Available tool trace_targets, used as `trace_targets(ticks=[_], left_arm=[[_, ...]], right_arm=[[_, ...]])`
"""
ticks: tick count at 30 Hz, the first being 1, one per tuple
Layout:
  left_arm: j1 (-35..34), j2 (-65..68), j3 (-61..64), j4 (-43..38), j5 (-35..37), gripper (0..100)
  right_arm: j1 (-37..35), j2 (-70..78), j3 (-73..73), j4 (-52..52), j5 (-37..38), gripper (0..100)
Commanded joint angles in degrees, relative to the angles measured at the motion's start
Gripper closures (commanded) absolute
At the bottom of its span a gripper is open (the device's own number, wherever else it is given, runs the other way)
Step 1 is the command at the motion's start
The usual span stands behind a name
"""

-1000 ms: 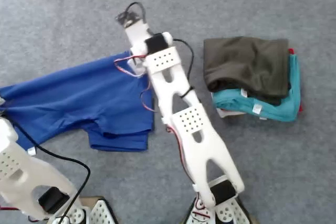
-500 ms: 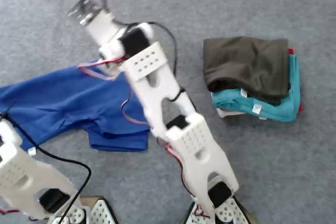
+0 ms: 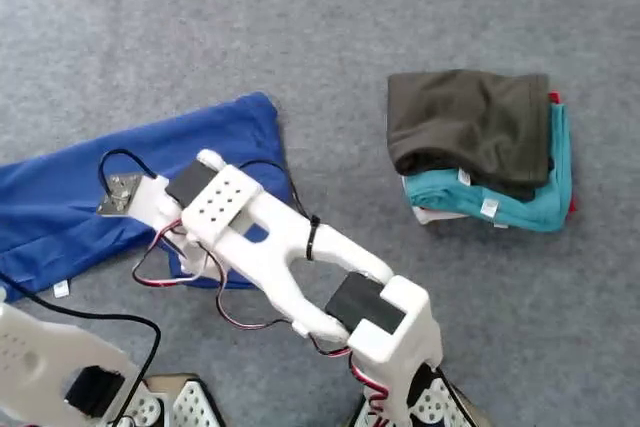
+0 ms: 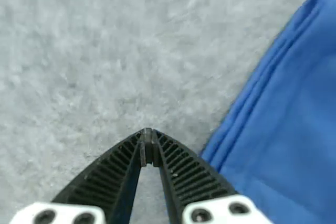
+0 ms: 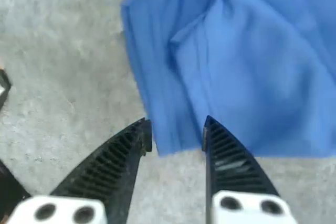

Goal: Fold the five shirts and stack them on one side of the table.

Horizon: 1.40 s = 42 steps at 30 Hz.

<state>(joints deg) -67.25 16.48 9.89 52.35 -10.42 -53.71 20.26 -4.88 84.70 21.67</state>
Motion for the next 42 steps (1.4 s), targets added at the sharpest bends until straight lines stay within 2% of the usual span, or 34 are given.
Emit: trace_targets(ticks=[1, 5, 8, 11, 15, 20, 32, 42], left_arm=[[-2.2, 0.7, 0.8, -1.7, -0.6, 97], [-3.5, 2.7, 1.4, -1.7, 0.0, 97], [-4.5, 3.5, 0.7, -1.8, 4.7, 97], [-6.1, 3.9, 1.1, -5.0, 6.2, 97], [-6.6, 3.8, 2.7, -6.8, 6.1, 97], [-6.5, 3.8, 2.7, -6.9, 6.0, 97], [-6.5, 3.8, 2.9, -6.9, 6.0, 97], [-6.6, 3.8, 2.9, -6.9, 6.0, 97]], right_arm=[[-0.6, -1.1, 1.1, -3.9, 0.3, 83.5], [-1.4, 2.8, -1.0, -5.3, 0.3, 83.6], [-1.4, 7.3, -2.9, -6.9, 0.3, 83.9], [-1.3, 11.4, -5.2, -6.9, -0.3, 84.4], [-1.4, 12.7, -8.2, -6.6, -3.9, 98.5], [-1.1, 12.7, -10.1, -5.2, -4.2, 97.5], [-2.0, 13.0, -23.3, 8.6, -4.0, 97.7], [-6.3, 12.7, -12.9, 4.7, -4.0, 97.3]])
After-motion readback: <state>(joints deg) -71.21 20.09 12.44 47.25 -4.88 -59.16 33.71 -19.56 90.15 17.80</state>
